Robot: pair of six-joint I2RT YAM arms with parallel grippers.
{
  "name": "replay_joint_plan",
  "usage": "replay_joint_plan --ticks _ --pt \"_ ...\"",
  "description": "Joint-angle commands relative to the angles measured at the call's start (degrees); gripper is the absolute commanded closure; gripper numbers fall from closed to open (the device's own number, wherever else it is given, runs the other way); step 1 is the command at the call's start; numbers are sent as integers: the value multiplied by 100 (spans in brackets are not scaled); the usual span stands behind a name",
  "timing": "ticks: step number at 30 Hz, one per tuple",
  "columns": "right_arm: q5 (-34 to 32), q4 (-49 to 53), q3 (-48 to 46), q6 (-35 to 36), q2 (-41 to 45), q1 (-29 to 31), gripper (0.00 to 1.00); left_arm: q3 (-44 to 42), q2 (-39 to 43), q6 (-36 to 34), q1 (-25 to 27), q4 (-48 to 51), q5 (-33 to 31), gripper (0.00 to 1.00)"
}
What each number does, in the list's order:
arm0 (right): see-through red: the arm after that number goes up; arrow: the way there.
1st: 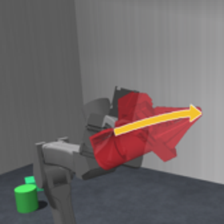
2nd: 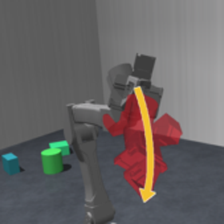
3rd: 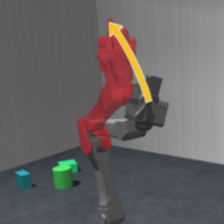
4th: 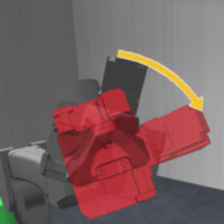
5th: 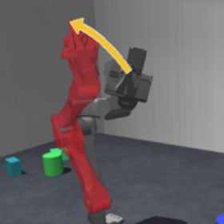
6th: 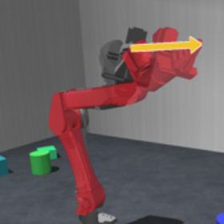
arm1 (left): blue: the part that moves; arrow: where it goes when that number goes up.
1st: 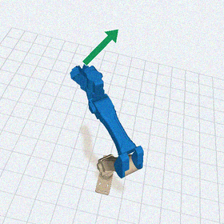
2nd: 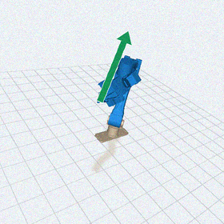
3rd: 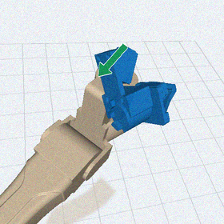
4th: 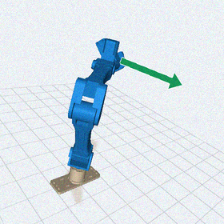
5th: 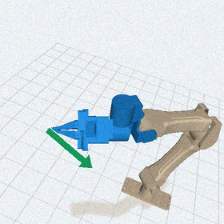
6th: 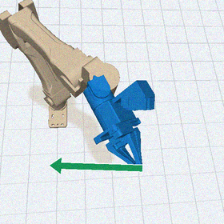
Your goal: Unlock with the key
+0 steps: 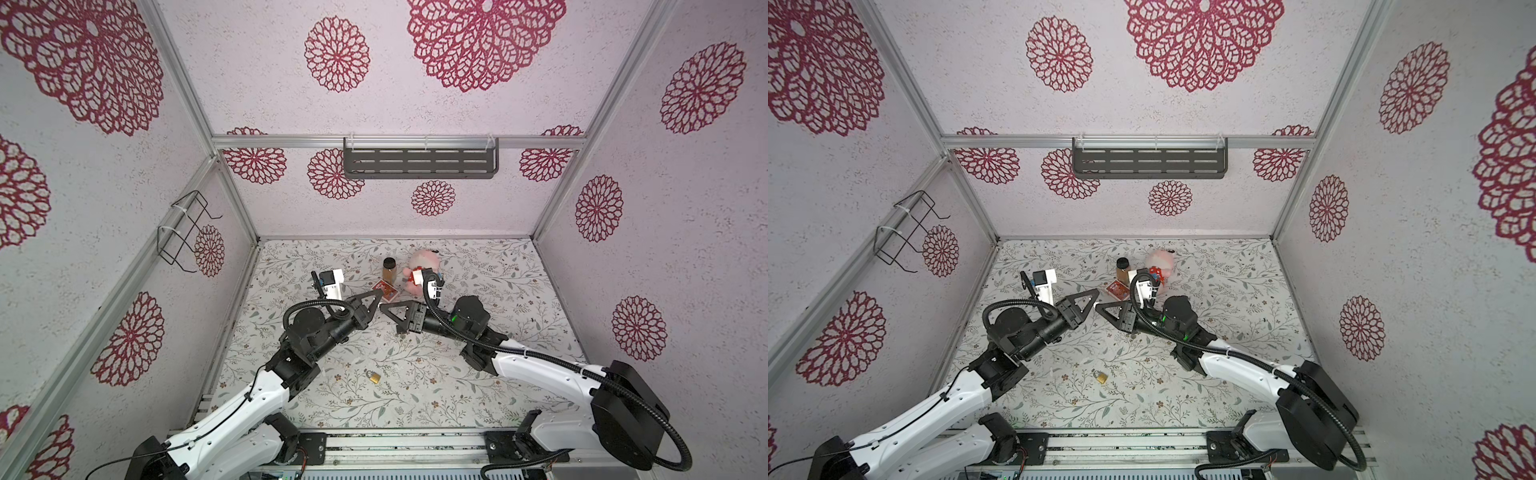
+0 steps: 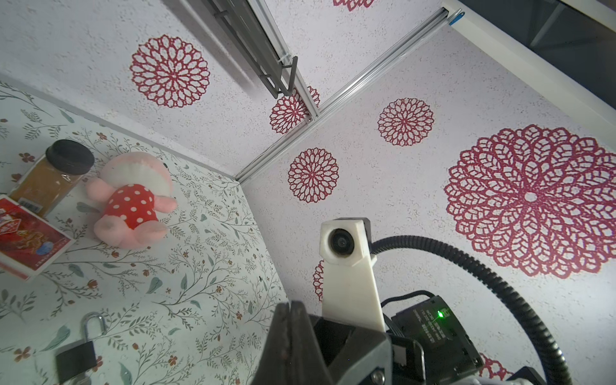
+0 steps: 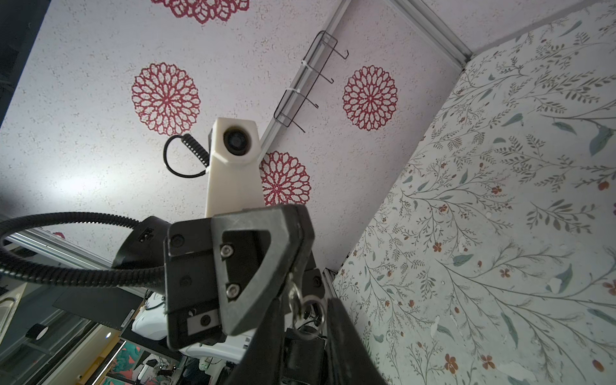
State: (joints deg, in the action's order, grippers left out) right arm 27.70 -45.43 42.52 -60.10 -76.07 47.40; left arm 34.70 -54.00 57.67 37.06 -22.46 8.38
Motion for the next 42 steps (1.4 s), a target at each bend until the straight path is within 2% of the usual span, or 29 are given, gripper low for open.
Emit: replay_joint_plan --ticks 1,15,29,35,36,39,42 --pt "69 -359 247 0 8 -13 75 117 -49 -26 -49 -222 144 100" --pt "-15 -439 239 33 66 -38 78 99 -77 -1 -50 -266 244 100" --pt "-37 -458 183 -30 126 -46 100 107 -67 -61 -48 -281 185 100" --pt "-46 -440 138 -29 170 -48 100 129 -58 -72 -49 -308 157 100" --pt "-50 -428 134 -31 178 -51 100 134 -58 -76 -50 -312 162 98" --pt "-110 -216 73 61 290 -64 100 159 -33 -72 -45 -300 181 71" --pt "-126 -106 -120 69 450 -147 100 186 100 -49 -50 0 77 57"
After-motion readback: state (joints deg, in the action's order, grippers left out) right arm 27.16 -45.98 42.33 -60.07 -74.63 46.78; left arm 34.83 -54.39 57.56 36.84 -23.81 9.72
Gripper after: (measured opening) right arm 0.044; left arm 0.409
